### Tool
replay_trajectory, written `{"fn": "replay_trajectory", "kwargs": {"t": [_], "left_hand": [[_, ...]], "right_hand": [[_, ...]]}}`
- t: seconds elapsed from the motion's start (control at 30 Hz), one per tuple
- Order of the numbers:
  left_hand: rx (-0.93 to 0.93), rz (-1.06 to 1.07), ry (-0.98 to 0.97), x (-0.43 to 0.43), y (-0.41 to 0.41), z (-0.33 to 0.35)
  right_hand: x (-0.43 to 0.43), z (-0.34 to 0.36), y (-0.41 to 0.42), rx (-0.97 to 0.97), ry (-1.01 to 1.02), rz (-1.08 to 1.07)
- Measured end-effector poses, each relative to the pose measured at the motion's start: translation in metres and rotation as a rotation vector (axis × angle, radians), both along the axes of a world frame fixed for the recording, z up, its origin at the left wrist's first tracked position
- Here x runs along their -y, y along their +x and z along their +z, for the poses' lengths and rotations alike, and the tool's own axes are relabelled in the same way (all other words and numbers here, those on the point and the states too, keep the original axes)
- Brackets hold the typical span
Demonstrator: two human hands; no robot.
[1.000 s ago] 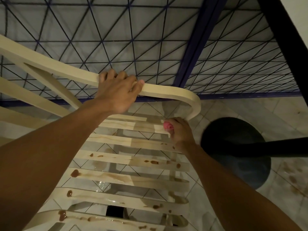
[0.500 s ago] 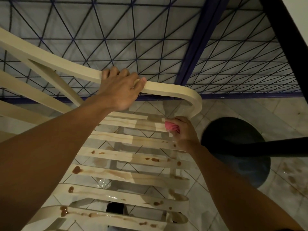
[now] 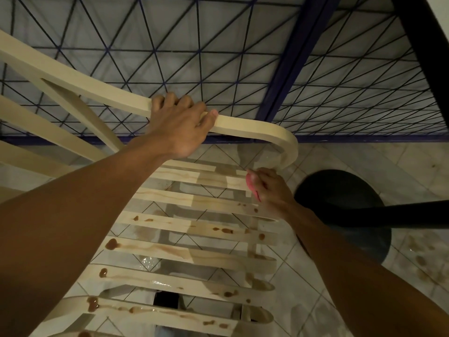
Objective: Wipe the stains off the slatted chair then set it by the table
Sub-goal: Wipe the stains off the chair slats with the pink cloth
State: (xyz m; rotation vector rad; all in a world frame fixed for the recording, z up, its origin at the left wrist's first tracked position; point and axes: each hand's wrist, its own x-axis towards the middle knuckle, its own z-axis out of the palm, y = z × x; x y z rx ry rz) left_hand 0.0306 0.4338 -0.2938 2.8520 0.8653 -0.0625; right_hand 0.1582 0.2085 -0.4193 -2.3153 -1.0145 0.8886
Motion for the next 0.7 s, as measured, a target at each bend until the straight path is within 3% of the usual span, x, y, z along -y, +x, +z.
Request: {"fn": "replay_trajectory", "kwargs": {"t": [0.17, 0.7], "left_hand": [[0.021, -0.005, 0.002, 0.0, -0.001, 0.0], [-0.007, 0.007, -0.031, 0.0, -0.001, 0.002]], "right_hand": [[-0.005, 0.002, -0.007, -0.018, 0.057, 0.004], [0.0, 0.002, 0.009, 0.0, -0.132, -0.042]]}}
